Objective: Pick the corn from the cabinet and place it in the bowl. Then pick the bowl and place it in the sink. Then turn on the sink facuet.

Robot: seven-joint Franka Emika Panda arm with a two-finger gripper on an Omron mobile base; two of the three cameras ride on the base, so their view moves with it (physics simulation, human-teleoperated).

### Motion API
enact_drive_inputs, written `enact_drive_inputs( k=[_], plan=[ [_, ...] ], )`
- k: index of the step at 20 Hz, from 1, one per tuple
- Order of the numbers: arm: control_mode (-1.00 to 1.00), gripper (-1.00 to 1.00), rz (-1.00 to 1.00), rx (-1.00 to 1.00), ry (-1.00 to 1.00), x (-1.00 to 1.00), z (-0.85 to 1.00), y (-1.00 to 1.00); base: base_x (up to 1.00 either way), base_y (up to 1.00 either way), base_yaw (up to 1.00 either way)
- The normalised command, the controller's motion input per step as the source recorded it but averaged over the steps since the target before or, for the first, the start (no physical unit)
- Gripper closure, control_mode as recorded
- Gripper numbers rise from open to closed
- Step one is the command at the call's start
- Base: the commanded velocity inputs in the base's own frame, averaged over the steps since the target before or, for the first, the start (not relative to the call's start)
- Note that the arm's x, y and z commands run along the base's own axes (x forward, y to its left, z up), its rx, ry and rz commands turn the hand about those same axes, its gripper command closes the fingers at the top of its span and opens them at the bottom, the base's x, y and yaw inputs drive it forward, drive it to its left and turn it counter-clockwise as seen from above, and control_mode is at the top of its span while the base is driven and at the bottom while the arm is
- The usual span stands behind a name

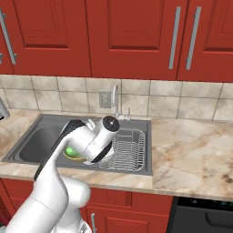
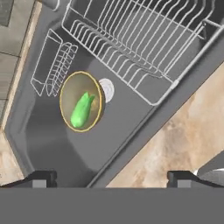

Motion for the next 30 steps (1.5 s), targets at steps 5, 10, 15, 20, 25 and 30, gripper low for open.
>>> enact_drive_inputs(
  k=[5,10,15,20,25,30],
  plan=[
    [-1.00,-1.00,-0.28,0.58,0.03,0.42,0.22,-0.88,0.00,0.00,0.00],
    [-1.00,-1.00,-0.28,0.58,0.10,0.63,0.21,-0.61,0.00,0.00,0.00],
    [-1.00,-1.00,-0.28,0.52,0.19,0.77,0.40,-0.15,0.00,0.00,0.00],
    [-1.00,-1.00,-0.19,0.50,0.28,0.58,0.23,-0.10,0.00,0.00,0.00],
    [-1.00,-1.00,-0.14,0.31,0.24,0.45,-0.13,0.00,0.00,0.00,0.00],
    [-1.00,-1.00,-0.13,0.27,0.10,0.50,-0.12,0.00,0.00,0.00,0.00]
  ],
)
